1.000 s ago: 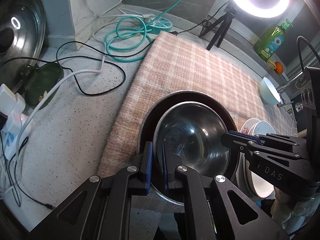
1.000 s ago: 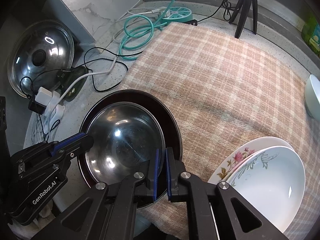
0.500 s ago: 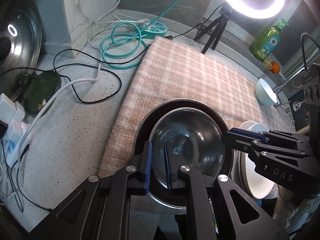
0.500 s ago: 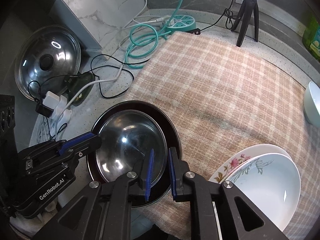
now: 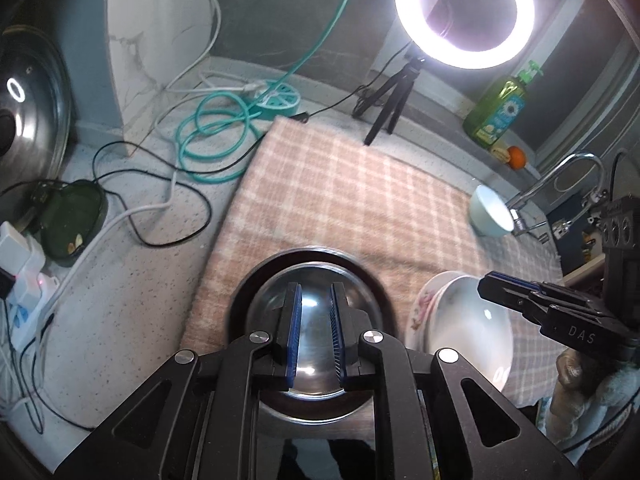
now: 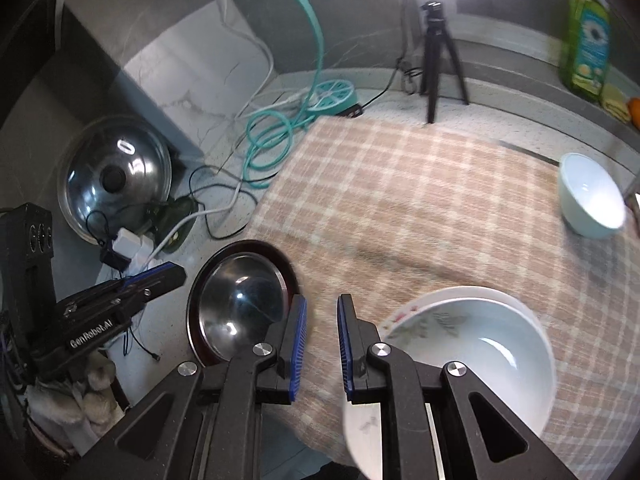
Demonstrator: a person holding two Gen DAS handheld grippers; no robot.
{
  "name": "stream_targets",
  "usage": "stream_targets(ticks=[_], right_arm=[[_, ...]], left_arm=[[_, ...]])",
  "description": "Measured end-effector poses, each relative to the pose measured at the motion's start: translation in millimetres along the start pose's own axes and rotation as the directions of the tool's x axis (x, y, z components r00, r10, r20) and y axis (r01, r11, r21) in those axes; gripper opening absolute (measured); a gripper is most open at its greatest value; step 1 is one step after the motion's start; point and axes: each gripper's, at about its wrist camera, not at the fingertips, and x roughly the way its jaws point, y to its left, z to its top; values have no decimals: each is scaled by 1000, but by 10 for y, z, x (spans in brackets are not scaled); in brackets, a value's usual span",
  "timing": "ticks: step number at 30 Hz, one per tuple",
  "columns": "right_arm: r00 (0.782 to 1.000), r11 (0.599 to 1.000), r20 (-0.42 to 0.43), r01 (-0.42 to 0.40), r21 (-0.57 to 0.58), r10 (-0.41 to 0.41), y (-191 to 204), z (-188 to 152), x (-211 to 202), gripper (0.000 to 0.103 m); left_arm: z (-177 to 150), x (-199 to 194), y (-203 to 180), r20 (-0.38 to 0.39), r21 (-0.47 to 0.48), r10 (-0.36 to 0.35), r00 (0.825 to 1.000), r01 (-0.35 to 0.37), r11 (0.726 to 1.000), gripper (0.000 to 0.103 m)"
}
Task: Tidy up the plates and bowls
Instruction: 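Open both grippers and raise them off the nested pot, then move both grippers to the light blue bowl by the faucet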
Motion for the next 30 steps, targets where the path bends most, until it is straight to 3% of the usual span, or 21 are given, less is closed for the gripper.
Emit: stream_targets(ticks=[9, 19, 30], right_arm=[[983, 979, 147, 81, 187, -109, -1015, -143, -637, 19], [959, 924, 169, 156, 349, -226, -2090, -78, -886, 19], [971, 895, 173, 72, 439, -163, -2898, 209, -700, 19]], left_arm=[[191, 189, -634, -6, 57, -109, 994, 109, 992, 12], [415, 654, -1495, -64, 130, -200, 978, 207, 970, 12], [736, 1354, -2156, -130, 140, -191, 973, 209, 968, 12]])
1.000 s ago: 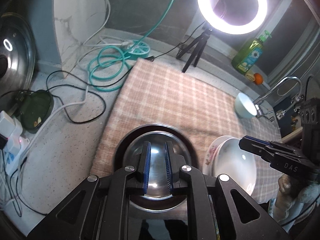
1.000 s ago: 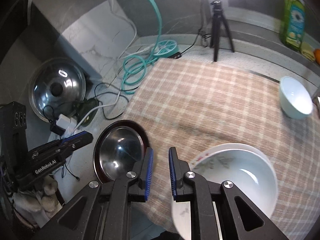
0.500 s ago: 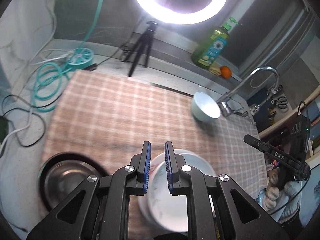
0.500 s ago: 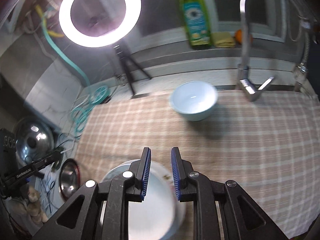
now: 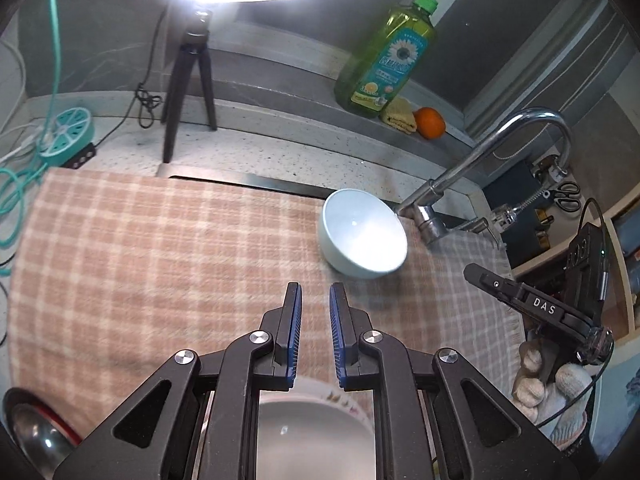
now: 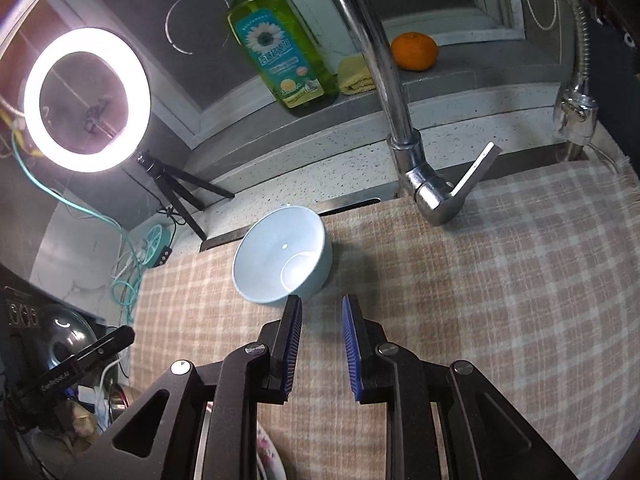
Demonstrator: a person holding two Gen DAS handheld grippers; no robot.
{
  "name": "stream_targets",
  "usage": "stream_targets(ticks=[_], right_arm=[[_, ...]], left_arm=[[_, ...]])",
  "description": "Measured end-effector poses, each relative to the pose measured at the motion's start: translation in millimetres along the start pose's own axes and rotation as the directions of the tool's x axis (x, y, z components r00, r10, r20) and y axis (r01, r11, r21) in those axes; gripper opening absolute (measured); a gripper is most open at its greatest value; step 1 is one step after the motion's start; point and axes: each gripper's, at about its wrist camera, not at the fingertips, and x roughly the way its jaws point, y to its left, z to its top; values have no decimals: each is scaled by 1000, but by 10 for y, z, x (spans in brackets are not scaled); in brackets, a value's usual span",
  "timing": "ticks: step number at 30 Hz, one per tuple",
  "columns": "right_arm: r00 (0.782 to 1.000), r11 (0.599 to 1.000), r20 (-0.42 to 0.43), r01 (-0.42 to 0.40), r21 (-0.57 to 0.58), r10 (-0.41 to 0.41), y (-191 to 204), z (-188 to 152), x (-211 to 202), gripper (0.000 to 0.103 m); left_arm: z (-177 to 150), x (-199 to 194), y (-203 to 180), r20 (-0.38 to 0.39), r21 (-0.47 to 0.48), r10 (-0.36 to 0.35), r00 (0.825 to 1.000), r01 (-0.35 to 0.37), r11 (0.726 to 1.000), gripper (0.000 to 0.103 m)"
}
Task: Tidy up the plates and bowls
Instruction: 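Move both grippers to the light blue bowl by the faucet, then close both grippers on the light blue bowl rim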
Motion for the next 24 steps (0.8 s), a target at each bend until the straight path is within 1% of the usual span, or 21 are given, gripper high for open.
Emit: stream_targets(ticks=[5, 8, 12, 16, 21, 24], right_arm=[[1000, 1000, -27, -16, -3, 16, -16, 177, 226, 19], [999, 1000, -36, -19, -1, 19, -28, 259, 332, 19], [998, 1000, -60, -22, 7, 22, -57, 336, 505, 19], [996, 999, -82, -28, 23, 30, -79, 375, 644, 19], [995, 998, -94, -36, 52, 41, -100, 420, 743, 19], [995, 998, -97, -28, 51, 33, -95, 448, 788, 19]], left_arm=[[179, 336, -71, -51, -15, 2, 999, -2, 1000, 12], [264, 496, -95, -67, -17, 25, 997, -26, 1000, 12], [359, 729, -51, -108, -59, 22, 994, -28, 998, 12], [446, 841, -61, -121, -80, 9, 993, -18, 997, 12], [530, 957, -126, -129, -65, 29, 991, -37, 997, 12], [552, 995, -141, -132, -53, 38, 990, -46, 998, 12]])
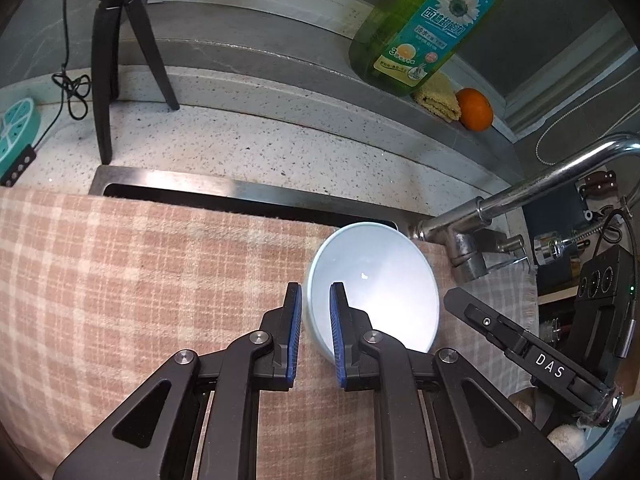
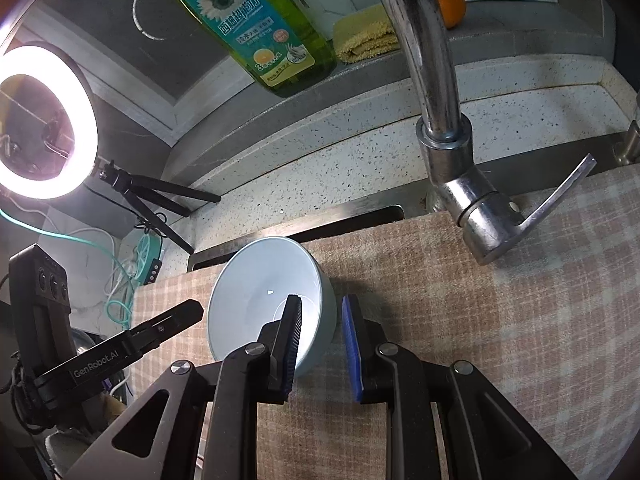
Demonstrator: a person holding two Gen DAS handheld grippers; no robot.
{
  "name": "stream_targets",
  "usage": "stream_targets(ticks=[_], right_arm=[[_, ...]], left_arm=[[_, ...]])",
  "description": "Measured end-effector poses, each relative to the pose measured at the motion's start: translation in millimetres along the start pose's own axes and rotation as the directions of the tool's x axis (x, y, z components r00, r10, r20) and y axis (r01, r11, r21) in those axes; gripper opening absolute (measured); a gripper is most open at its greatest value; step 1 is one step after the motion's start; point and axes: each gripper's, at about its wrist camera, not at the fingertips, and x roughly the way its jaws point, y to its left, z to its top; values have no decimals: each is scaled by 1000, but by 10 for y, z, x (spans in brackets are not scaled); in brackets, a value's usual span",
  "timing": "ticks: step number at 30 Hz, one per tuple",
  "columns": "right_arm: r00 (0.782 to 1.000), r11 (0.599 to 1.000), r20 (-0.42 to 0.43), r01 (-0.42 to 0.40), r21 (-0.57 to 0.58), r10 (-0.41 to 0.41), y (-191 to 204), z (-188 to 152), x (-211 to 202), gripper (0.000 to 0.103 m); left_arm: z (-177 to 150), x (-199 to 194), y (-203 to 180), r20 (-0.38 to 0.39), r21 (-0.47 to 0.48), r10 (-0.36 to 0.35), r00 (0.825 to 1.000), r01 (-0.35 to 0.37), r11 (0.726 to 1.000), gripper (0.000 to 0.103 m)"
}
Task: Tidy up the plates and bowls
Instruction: 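Close both grippers on the light blue bowl rim, then lift the light blue bowl with both grippers toward the steel bowl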
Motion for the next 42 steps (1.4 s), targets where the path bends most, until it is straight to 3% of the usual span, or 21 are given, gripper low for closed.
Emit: stream_targets(ticks=[18, 24, 29, 42], right_arm=[[999, 1000, -42, 19, 12, -18, -5, 41, 199, 18], [998, 1000, -63, 17, 7, -17, 35, 25, 268, 9], [998, 1000, -59, 26, 15, -25, 37, 9, 270, 8], [999, 1000, -42, 18, 4, -18, 188, -51, 77, 7]], left_arm=[[38, 166, -12, -22, 16, 9, 1000, -9, 1000, 12], [29, 170, -30, -24, 30, 7, 1000, -6, 1000, 12], [22, 164, -17, -21, 28, 4, 1000, -4, 1000, 11], [-35, -133, -12, 28, 30, -13, 1000, 12, 999, 11]])
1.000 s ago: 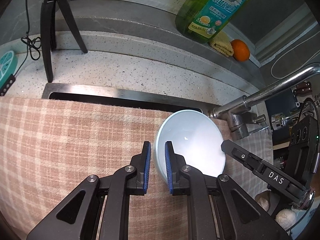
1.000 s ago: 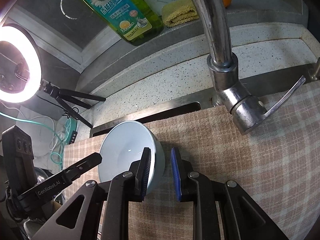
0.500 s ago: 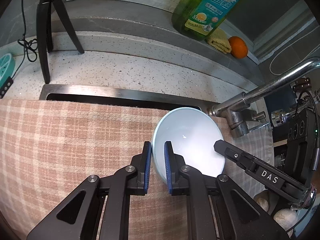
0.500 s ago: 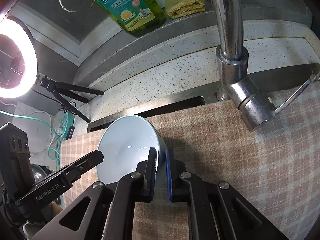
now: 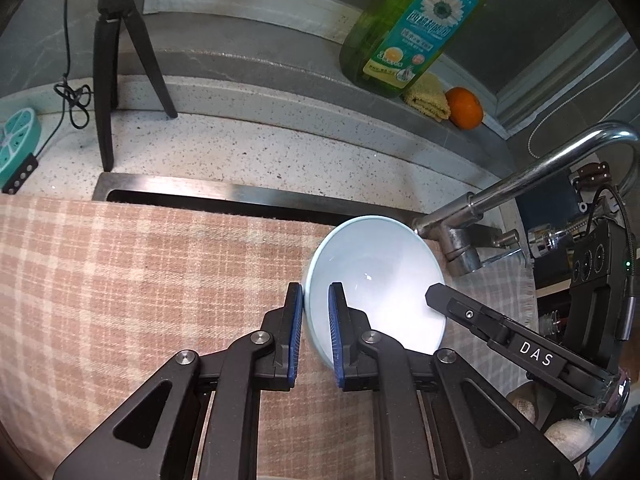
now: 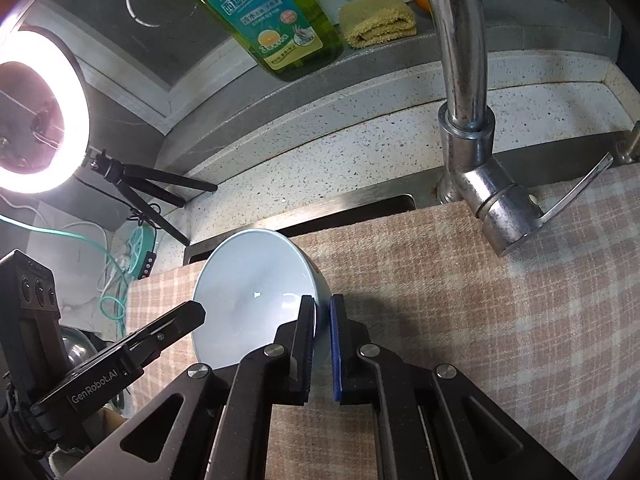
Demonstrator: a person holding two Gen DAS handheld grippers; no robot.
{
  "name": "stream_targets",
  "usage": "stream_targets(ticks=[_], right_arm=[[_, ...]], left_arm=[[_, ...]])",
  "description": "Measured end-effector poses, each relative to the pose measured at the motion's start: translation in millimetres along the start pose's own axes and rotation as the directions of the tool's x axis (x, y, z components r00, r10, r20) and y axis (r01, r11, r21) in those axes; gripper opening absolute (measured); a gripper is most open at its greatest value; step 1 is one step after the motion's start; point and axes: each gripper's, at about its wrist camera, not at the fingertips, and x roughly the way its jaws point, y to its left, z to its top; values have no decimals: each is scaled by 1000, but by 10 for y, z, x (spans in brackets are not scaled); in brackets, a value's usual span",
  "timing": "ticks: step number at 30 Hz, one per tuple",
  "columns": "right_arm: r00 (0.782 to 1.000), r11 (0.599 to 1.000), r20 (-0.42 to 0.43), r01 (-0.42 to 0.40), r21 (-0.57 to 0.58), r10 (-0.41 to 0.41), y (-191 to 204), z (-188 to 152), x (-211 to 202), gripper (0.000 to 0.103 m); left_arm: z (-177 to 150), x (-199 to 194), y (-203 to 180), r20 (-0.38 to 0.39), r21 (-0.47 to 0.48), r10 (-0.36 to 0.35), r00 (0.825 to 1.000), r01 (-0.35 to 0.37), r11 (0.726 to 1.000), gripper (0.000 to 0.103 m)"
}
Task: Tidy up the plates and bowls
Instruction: 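Lift the light blue bowl with both grippers toward the steel bowl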
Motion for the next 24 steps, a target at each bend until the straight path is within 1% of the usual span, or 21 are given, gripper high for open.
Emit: stream_targets(ticks=[11, 17, 24], right_arm=[[999, 998, 36, -21, -53, 23, 408, -175, -364, 7], [998, 996, 44, -32, -80, 35, 668, -341, -498, 7], [998, 993, 38, -48, -109, 52, 974, -576, -531, 7]], left_arm=[[-109, -502, 72, 69, 8, -18, 997, 18, 1000, 11], [-259, -803, 215, 101, 3, -16, 995, 16, 1000, 11], [-452, -1105, 437, 132, -21, -10, 991, 13, 1000, 11]])
